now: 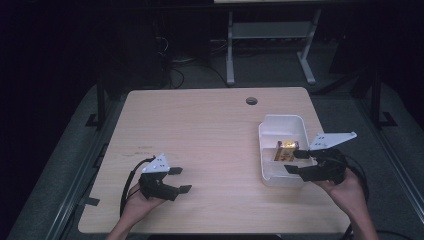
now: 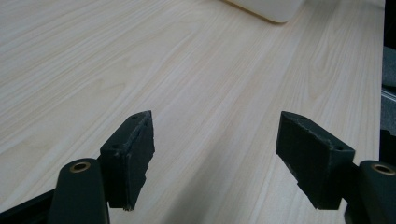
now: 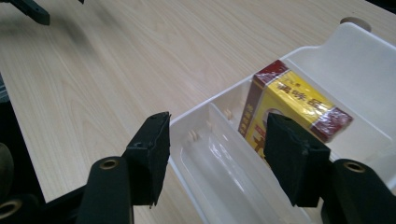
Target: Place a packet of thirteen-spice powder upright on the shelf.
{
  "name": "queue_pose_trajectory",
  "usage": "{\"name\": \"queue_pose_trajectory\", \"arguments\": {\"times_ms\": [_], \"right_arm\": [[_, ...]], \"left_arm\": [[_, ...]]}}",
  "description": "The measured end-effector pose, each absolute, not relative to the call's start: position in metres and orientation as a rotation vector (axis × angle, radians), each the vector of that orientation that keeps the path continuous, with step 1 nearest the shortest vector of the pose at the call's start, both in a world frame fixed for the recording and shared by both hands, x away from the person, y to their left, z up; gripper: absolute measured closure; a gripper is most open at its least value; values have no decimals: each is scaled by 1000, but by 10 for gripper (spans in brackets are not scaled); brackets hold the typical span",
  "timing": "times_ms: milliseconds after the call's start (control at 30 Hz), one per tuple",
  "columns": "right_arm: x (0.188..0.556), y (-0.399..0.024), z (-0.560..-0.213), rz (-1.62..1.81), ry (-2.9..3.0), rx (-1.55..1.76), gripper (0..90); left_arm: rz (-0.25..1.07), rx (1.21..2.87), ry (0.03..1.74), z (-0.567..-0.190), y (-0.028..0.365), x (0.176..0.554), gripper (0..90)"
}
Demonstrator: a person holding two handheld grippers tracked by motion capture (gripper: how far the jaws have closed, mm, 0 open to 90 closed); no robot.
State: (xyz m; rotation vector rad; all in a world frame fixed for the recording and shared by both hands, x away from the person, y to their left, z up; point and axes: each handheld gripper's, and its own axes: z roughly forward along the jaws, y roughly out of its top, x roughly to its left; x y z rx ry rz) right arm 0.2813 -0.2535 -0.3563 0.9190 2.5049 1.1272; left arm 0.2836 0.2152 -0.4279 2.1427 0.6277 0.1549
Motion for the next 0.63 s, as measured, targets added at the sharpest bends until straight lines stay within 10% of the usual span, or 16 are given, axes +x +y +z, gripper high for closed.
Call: {"name": "queue_pose_trajectory", "arguments": {"times_ms": [633], "right_arm": [[241,-235,-372,1178,2501,856,353]], "left_arm": [[154,2148,631,-429,217,284,265]]}}
